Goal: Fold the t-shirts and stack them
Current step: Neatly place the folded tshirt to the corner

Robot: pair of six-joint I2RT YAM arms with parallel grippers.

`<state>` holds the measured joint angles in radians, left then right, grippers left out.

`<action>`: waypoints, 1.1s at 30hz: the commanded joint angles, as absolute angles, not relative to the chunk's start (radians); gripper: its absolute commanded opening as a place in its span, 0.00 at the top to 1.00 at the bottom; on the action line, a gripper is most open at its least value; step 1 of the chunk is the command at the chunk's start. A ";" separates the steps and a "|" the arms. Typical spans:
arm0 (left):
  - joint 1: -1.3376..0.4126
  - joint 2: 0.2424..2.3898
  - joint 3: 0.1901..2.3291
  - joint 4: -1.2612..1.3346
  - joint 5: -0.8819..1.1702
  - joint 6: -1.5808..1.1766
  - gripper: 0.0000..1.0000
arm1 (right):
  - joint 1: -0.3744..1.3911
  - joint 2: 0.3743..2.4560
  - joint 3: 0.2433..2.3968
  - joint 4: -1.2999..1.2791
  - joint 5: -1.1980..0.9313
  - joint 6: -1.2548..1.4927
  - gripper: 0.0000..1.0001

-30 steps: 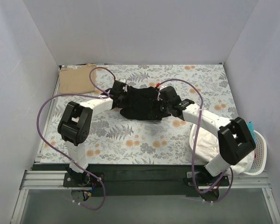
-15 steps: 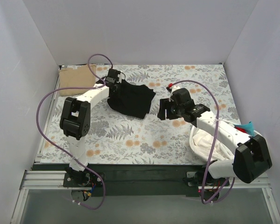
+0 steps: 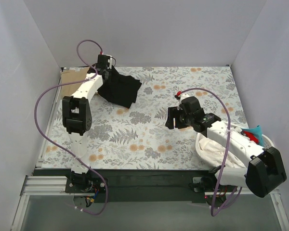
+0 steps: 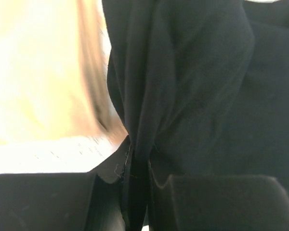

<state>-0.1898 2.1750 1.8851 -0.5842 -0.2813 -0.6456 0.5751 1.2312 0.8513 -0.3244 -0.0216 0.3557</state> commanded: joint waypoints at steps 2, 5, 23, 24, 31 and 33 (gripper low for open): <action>-0.149 2.201 2.047 -0.606 -0.308 -0.612 1.00 | 0.569 1.203 0.828 -0.316 -0.015 0.354 0.28; -0.127 2.224 2.104 -0.606 -0.298 -0.604 1.00 | 0.569 1.206 0.821 -0.318 -0.023 0.362 0.28; 0.087 2.276 2.307 -0.634 -0.055 -0.667 1.00 | 0.569 1.247 0.724 -0.322 -0.094 0.394 0.29; 0.092 2.279 2.313 -0.634 -0.051 -0.675 1.00 | 0.568 1.241 0.719 -0.322 -0.094 0.394 0.29; 0.147 2.263 2.333 -0.629 -0.002 -0.715 1.00 | 0.568 1.243 0.701 -0.321 -0.101 0.402 0.29; 0.155 2.260 2.341 -0.626 0.040 -0.719 1.00 | 0.568 1.244 0.703 -0.321 -0.101 0.403 0.29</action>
<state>0.1432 2.3005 2.2829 -0.6537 -0.0189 -0.6975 0.5713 1.2575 0.7048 -0.3393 -0.0864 0.3923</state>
